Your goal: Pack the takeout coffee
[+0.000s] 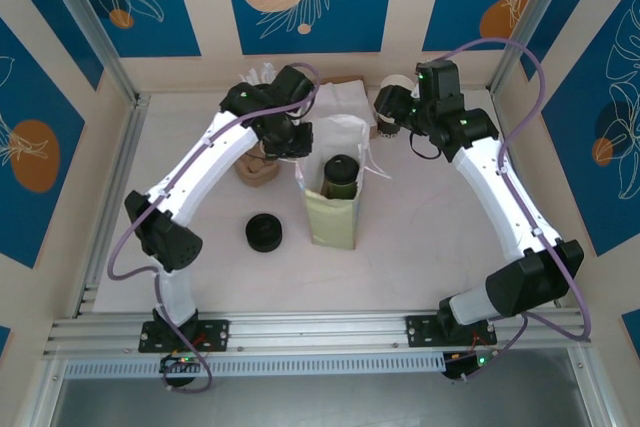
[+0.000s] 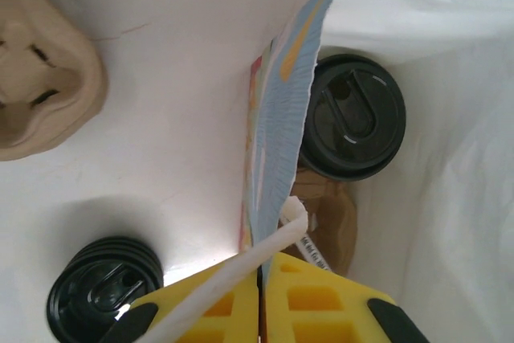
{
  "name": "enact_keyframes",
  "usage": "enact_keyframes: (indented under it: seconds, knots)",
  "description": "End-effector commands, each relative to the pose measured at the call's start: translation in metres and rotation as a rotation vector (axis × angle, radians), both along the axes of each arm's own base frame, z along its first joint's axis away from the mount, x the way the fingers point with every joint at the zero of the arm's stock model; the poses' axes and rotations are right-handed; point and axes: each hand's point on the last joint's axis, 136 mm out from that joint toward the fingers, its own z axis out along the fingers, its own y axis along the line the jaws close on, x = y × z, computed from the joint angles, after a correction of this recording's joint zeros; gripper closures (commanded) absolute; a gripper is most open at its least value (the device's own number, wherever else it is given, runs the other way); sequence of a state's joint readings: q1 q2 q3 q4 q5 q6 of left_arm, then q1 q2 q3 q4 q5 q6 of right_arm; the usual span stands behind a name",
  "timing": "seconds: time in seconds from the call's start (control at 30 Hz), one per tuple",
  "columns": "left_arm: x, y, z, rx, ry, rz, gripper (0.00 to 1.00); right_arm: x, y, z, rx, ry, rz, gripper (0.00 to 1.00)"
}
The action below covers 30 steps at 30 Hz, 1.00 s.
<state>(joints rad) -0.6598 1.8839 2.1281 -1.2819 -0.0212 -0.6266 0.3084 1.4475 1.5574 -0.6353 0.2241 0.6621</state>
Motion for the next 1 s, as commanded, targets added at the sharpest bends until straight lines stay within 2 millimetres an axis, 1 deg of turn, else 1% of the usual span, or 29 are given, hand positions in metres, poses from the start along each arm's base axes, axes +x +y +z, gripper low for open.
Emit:
enact_keyframes:
  seconds: [0.0,0.2,0.3,0.43,0.53,0.57,0.63,0.7,0.83,0.97]
  knots:
    - [-0.005,0.026,0.016,0.006,-0.026,0.039,0.93,0.009,0.005,0.017,0.025,-0.043,0.005,0.39]
    - [-0.004,0.052,0.011,0.021,-0.011,0.086,0.93,0.023,0.014,0.012,0.044,-0.015,0.013,0.39]
    - [-0.003,0.063,0.009,0.028,-0.009,0.108,0.93,0.033,0.019,0.005,0.045,0.005,0.015,0.40]
    - [-0.004,0.072,0.008,0.028,-0.003,0.124,0.93,0.046,0.028,0.000,0.031,0.009,0.023,0.40]
    - [-0.005,0.076,0.012,0.023,-0.014,0.131,0.92,0.056,0.033,-0.010,0.012,0.040,0.009,0.39]
    - [-0.005,0.076,0.013,0.017,-0.014,0.133,0.91,0.060,0.035,-0.013,0.006,0.052,0.009,0.39]
    - [-0.005,0.073,0.015,-0.009,-0.020,0.126,0.81,0.066,0.042,-0.017,-0.016,0.061,0.025,0.39]
    - [-0.006,0.068,0.019,-0.051,-0.036,0.120,0.65,0.072,0.050,-0.024,-0.045,0.059,0.041,0.39]
    - [-0.003,0.061,0.036,-0.124,-0.108,0.100,0.52,0.084,0.063,-0.035,-0.086,0.068,0.067,0.41]
    - [0.008,0.056,0.053,-0.161,-0.227,0.061,0.42,0.096,0.084,-0.057,-0.160,0.067,0.124,0.42]
